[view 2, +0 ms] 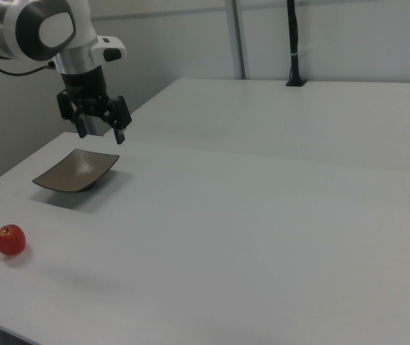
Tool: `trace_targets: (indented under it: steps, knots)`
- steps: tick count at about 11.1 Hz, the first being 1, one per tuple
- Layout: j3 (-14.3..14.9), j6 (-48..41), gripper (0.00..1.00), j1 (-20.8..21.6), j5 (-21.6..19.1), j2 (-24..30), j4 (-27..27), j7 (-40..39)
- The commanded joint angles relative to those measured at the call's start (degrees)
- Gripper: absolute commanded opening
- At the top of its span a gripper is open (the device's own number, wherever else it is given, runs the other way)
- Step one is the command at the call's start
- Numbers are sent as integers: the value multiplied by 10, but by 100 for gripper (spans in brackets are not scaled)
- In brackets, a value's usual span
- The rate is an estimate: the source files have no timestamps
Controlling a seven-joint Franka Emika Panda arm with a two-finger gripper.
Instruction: Apples placed on a ceramic plate
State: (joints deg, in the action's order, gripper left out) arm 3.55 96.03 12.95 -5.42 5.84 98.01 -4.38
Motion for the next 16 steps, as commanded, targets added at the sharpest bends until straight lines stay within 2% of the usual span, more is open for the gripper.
trace_targets:
  steps: [1,12,16]
  knots:
    - [-7,-12,100,-7,8,8,5,-9]
    - [-7,-15,100,1,9,10,-1,-7]
    - [-15,-116,100,47,4,-16,-85,31]
